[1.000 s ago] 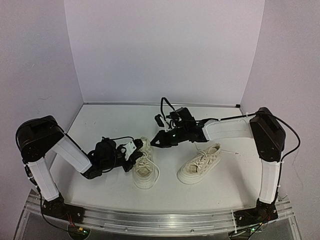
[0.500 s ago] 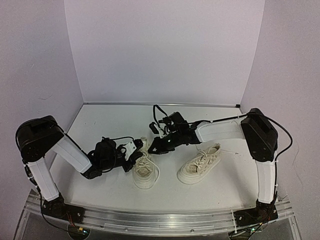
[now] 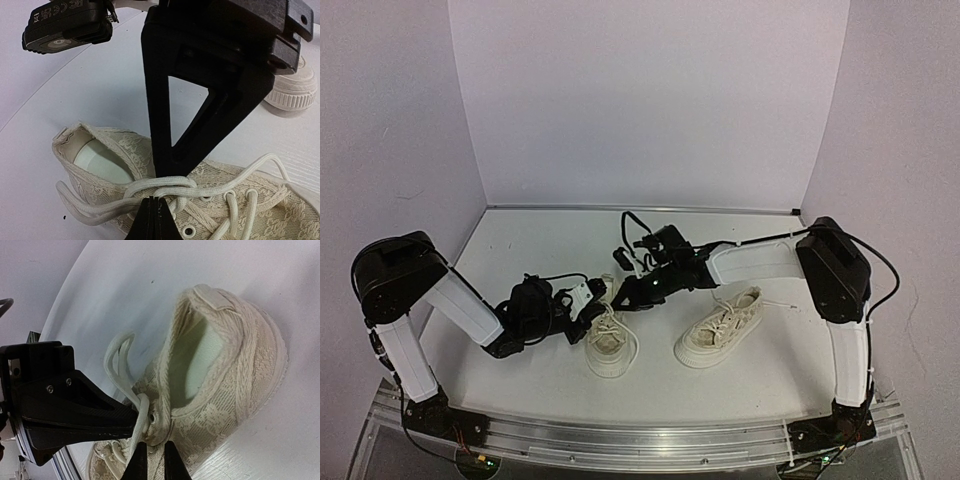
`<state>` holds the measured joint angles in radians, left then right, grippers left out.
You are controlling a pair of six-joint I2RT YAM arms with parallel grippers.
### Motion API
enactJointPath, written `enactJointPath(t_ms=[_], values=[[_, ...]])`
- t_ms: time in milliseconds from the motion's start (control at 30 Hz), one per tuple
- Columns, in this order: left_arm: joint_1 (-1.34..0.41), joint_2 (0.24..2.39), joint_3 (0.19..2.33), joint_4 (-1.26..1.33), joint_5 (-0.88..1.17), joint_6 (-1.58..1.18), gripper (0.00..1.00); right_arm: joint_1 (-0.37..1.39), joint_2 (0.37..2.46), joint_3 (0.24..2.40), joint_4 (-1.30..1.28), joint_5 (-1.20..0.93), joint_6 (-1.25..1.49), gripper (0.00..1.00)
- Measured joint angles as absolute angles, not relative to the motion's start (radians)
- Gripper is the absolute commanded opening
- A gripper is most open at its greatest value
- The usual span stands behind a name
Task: Tie the shoes
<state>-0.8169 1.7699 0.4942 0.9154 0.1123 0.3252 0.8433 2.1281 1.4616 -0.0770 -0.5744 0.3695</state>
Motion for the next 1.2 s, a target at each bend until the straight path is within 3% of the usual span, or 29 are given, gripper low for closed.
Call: enactJointPath(t_ms=[967, 1200], values=[[-0.817, 1.770, 0.494, 0.916, 0.111, 0.325, 0.00, 0.842, 2.170, 1.467, -0.023, -0.695, 0.429, 0.17], [-0.814, 1.770, 0.494, 0.916, 0.111, 0.325, 0.00, 0.840, 2.177, 1.467, 0.002, -0.721, 0.446, 0.00]])
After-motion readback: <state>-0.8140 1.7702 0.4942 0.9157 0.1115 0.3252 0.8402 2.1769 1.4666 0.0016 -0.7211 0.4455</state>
